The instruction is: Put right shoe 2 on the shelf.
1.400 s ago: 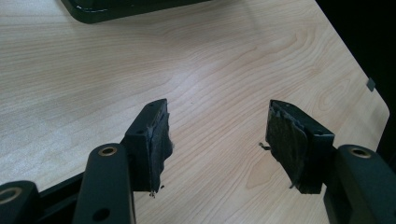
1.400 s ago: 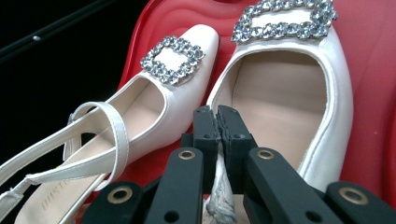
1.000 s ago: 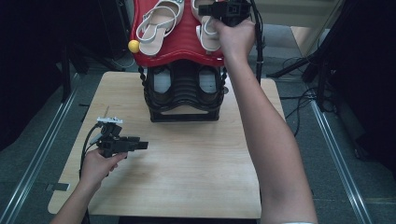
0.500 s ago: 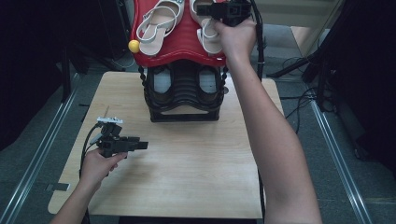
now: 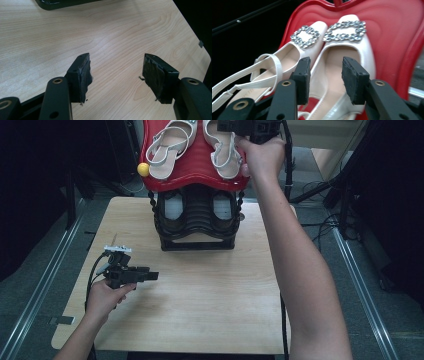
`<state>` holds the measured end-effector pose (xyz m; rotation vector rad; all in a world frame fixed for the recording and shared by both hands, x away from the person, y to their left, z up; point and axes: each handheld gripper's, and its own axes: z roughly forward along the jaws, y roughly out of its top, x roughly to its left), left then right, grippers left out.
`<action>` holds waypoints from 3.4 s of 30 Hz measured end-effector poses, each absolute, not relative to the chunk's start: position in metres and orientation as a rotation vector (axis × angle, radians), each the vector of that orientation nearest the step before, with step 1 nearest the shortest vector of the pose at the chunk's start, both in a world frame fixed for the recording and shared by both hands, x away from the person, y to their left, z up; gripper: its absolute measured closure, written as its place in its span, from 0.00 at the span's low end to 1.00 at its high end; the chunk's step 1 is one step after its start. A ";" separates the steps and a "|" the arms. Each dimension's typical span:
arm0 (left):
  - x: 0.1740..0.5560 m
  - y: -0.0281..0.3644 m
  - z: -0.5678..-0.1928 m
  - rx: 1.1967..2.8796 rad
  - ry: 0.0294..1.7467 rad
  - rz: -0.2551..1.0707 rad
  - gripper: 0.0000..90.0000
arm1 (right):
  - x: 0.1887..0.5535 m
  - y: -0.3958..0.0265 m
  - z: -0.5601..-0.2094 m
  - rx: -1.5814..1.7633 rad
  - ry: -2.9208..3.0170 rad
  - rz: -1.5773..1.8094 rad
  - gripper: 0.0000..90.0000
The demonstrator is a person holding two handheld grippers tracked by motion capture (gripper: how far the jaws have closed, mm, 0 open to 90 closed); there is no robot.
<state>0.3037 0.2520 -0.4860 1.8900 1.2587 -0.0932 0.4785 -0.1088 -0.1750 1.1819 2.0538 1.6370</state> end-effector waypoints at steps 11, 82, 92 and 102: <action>0.304 0.250 -0.486 1.899 1.256 -0.094 0.44 | 0.479 -0.132 -0.179 1.217 2.029 1.636 0.57; 0.310 0.246 -0.487 1.843 1.291 -0.023 0.40 | 0.442 -0.257 -0.354 1.470 2.059 1.549 0.55; 0.311 0.245 -0.487 1.845 1.287 -0.027 0.40 | 0.427 -0.255 -0.381 1.475 2.096 1.567 0.55; 0.311 0.243 -0.488 1.853 1.284 -0.027 0.38 | 0.407 -0.251 -0.406 1.447 2.124 1.566 0.54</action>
